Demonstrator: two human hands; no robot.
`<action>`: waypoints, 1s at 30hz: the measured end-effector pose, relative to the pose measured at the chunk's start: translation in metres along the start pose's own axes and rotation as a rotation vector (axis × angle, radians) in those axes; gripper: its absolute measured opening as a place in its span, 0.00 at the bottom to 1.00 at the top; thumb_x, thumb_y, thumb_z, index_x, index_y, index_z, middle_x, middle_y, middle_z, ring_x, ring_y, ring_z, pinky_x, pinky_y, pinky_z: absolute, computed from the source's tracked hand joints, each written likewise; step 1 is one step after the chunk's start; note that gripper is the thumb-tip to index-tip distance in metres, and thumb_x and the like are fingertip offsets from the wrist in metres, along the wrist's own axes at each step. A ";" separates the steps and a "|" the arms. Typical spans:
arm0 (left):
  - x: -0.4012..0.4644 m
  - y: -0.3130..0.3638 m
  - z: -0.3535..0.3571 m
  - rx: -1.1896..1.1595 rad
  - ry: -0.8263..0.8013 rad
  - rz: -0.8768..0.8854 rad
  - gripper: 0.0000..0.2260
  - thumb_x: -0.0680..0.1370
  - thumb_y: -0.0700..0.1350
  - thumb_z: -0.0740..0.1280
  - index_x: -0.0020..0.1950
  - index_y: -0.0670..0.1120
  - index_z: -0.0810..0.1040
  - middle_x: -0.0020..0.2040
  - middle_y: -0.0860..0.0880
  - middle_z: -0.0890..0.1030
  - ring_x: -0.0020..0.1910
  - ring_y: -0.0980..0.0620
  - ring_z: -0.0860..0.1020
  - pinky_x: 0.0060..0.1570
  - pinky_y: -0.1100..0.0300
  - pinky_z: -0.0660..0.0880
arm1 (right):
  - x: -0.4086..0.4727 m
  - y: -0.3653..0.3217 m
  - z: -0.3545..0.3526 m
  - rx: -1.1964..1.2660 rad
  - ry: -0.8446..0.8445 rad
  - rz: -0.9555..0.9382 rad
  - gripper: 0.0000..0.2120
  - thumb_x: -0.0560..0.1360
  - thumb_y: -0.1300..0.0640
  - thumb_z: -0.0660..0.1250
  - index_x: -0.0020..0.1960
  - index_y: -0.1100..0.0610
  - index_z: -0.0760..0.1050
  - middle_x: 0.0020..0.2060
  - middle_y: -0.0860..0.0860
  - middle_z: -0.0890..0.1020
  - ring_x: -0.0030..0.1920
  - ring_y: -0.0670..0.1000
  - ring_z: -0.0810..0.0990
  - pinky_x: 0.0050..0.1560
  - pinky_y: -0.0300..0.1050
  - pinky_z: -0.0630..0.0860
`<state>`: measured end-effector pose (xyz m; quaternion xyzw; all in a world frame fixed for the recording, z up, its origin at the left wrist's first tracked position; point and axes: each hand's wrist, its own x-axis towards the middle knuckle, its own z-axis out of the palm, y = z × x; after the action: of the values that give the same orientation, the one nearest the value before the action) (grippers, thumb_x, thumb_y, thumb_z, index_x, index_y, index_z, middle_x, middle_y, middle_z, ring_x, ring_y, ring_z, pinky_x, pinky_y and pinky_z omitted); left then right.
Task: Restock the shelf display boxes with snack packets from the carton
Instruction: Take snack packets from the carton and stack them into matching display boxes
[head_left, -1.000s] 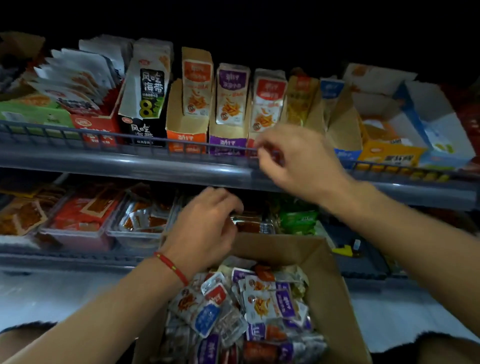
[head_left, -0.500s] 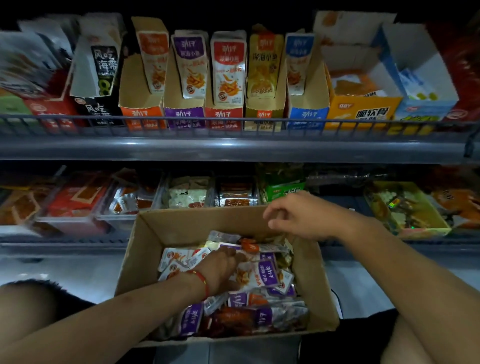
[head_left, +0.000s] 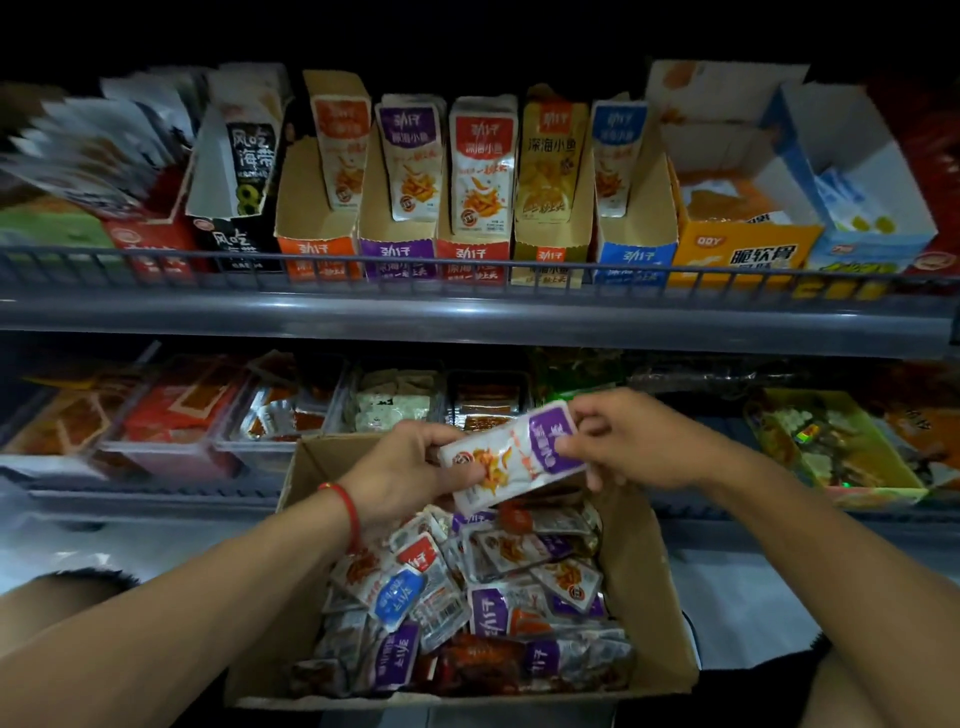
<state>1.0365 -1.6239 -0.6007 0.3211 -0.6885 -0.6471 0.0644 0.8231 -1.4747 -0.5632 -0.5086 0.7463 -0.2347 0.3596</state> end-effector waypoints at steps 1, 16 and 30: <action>-0.003 0.007 -0.002 -0.085 0.015 -0.002 0.06 0.75 0.35 0.73 0.51 0.39 0.83 0.45 0.41 0.86 0.39 0.48 0.85 0.38 0.58 0.83 | -0.001 -0.005 -0.001 0.057 0.098 -0.029 0.04 0.81 0.51 0.68 0.53 0.50 0.79 0.43 0.47 0.87 0.36 0.48 0.84 0.34 0.40 0.76; 0.015 0.063 -0.078 0.804 0.767 0.849 0.11 0.75 0.41 0.72 0.57 0.46 0.81 0.55 0.50 0.81 0.55 0.51 0.77 0.55 0.49 0.77 | 0.008 -0.116 -0.072 -0.146 0.871 -0.429 0.06 0.83 0.45 0.62 0.51 0.44 0.78 0.37 0.42 0.81 0.39 0.43 0.81 0.40 0.44 0.78; 0.020 0.071 -0.081 1.056 0.714 0.694 0.30 0.69 0.40 0.71 0.71 0.50 0.72 0.73 0.48 0.72 0.76 0.45 0.65 0.75 0.39 0.59 | 0.150 -0.224 -0.119 -0.842 0.894 -0.394 0.12 0.83 0.49 0.61 0.62 0.51 0.79 0.53 0.54 0.84 0.52 0.57 0.83 0.49 0.58 0.81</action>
<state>1.0362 -1.7063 -0.5286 0.2640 -0.9083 -0.0260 0.3234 0.8301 -1.6990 -0.3723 -0.5868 0.7449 -0.1727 -0.2663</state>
